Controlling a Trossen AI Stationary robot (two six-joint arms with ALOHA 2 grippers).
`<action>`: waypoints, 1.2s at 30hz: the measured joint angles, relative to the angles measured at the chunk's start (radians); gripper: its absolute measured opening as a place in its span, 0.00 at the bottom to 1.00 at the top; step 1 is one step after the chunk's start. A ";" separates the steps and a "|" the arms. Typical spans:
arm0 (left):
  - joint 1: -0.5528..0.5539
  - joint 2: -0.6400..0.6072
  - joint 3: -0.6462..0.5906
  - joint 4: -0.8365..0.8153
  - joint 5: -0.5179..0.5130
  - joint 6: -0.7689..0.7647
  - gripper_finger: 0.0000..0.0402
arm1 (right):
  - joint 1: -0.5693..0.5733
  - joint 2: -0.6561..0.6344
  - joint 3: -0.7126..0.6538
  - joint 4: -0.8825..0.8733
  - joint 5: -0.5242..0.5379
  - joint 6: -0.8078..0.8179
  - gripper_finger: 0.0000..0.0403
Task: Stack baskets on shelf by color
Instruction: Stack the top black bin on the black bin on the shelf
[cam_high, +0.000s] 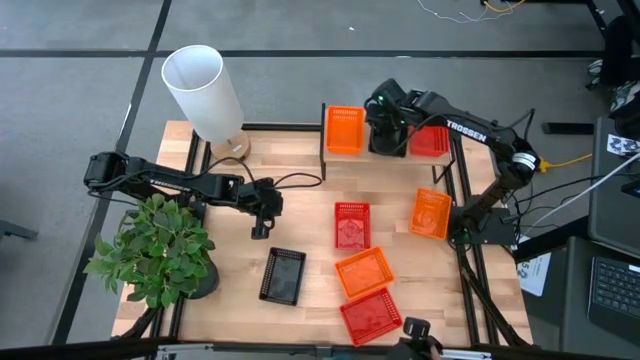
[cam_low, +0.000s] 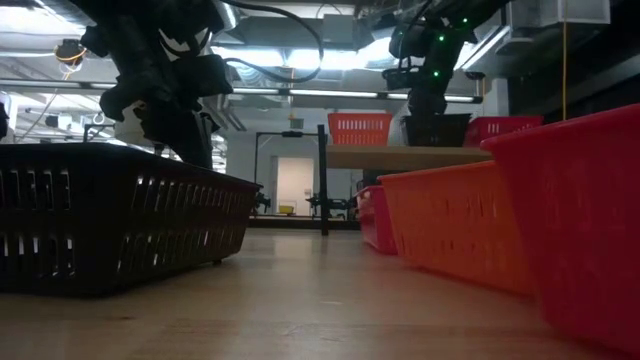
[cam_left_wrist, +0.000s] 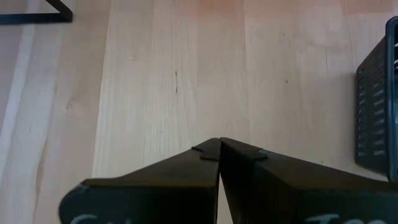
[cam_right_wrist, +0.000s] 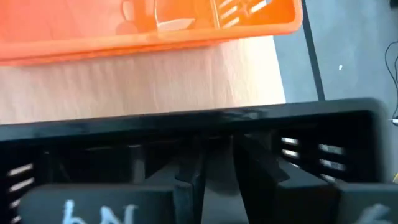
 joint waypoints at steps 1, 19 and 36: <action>0.000 0.000 0.000 0.000 0.000 0.000 0.00 | 0.000 -0.006 0.000 -0.003 0.000 0.001 0.20; 0.000 0.000 0.000 0.000 0.000 0.000 0.00 | 0.043 -0.099 0.000 -0.012 -0.047 0.000 0.20; 0.000 0.000 0.000 0.000 0.000 -0.002 0.00 | 0.223 -0.288 0.001 -0.405 -0.189 0.292 0.20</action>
